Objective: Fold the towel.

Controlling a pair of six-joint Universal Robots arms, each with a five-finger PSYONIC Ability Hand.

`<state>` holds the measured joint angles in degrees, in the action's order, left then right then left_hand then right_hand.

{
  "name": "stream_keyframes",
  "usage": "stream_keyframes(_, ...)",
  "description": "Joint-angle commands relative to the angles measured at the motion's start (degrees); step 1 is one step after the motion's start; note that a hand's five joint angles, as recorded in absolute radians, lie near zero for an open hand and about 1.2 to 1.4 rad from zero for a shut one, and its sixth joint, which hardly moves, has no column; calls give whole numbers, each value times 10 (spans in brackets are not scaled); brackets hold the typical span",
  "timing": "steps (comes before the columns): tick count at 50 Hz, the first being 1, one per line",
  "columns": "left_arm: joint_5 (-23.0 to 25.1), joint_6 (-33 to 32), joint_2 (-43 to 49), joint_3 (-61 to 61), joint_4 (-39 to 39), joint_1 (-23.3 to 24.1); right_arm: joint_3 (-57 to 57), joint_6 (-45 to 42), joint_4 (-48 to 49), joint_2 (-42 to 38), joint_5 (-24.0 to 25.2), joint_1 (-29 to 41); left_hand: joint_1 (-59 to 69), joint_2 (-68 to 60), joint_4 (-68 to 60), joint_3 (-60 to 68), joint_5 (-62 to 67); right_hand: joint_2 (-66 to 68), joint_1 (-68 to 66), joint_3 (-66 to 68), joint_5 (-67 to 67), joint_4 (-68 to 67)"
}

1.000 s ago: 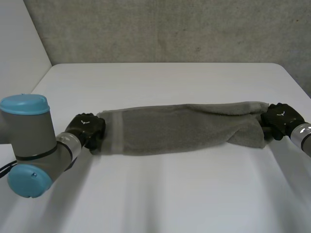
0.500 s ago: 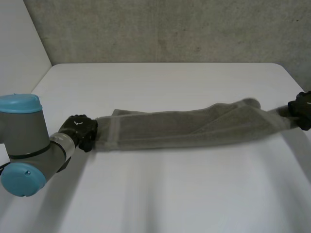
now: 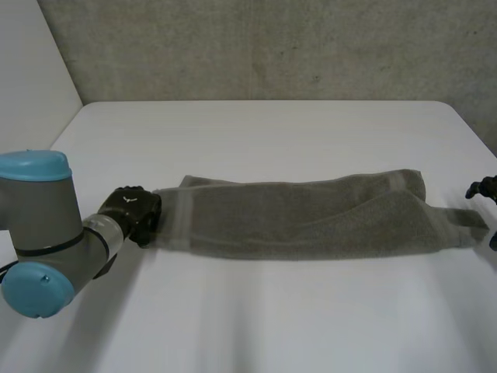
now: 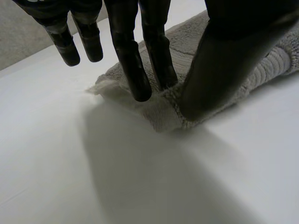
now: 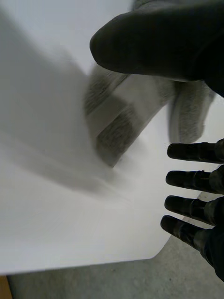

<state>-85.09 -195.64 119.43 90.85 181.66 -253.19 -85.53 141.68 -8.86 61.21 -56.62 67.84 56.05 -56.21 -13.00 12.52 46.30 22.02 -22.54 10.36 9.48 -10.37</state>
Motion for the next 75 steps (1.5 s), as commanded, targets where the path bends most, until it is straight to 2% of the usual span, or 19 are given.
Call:
stream_keyframes(1,0,1,-6,0,-3,0,29,130,-11,6,-8,43,-58,59,30,-25,-60,-15,20,-4,10,4)
stream_keyframes(7,1,3,-20,4,-3,-2,70,226,-14,-27,-9,65,-60,61,30,-25,-62,10,-5,-4,36,4)
stream_keyframes(10,2,3,-31,9,-3,-1,84,240,-13,-43,-11,73,-61,63,30,-25,-64,15,-10,-4,41,4)
stream_keyframes(18,3,3,-44,18,-3,-1,154,256,-17,-121,-69,127,-61,63,30,-25,-64,82,-77,-4,108,4)
stream_keyframes(26,3,3,-44,22,-2,-1,178,249,-55,-150,-75,146,-61,63,30,-25,-64,363,-358,-4,389,4)
stream_keyframes(28,3,3,-44,22,-2,-1,173,248,-64,-138,-69,149,-61,63,30,-25,-64,579,-574,-4,604,4)
stream_keyframes(35,2,2,-44,23,-2,-1,128,237,-62,-58,-61,137,-63,65,30,-25,-66,580,-575,-4,605,4)
stream_keyframes(40,2,2,-44,24,-2,-1,67,191,-67,15,-29,120,-65,66,30,-25,-67,580,-575,-4,605,4)
stream_keyframes(45,2,3,-45,24,-2,-2,-37,72,-81,88,-9,51,-66,68,30,-25,-69,580,-575,-4,605,4)
stream_keyframes(48,2,2,-45,25,-2,-1,-60,33,-89,99,-9,33,-66,68,30,-25,-69,580,-575,-4,605,4)
stream_keyframes(50,2,2,-45,25,-2,0,-96,-45,-112,109,-11,-6,-66,68,30,-25,-69,580,-575,-4,605,4)
stream_keyframes(55,2,2,-44,25,-2,1,-119,-108,-146,124,-5,-42,-66,68,30,-25,-69,580,-575,-4,605,4)
stream_keyframes(58,2,2,-44,25,-2,1,-116,-106,-151,132,-2,-55,-66,68,30,-25,-69,549,-544,-4,574,4)
stream_keyframes(59,2,2,-43,25,-2,1,-116,-103,-151,133,4,-58,-66,68,30,-25,-69,384,-378,-4,409,4)
stream_keyframes(63,2,2,-43,25,-2,1,-114,-98,-152,133,26,-58,-70,71,30,-25,-72,360,-355,-4,385,4)
stream_keyframes(64,2,2,-43,25,-2,1,-114,-98,-153,133,34,-56,-70,71,30,-25,-72,322,-317,-4,347,4)
stream_keyframes(65,2,2,-43,25,-2,1,-114,-97,-150,133,38,-54,-70,71,30,-25,-72,205,-200,-4,230,4)
stream_keyframes(68,2,2,-43,25,-2,1,-113,-76,-141,134,41,-52,-70,71,30,-25,-72,89,-84,-4,115,4)
stream_keyframes(75,6,3,-43,27,-2,2,-106,9,-92,134,39,-51,-70,71,30,-25,-72,98,-92,-4,123,4)
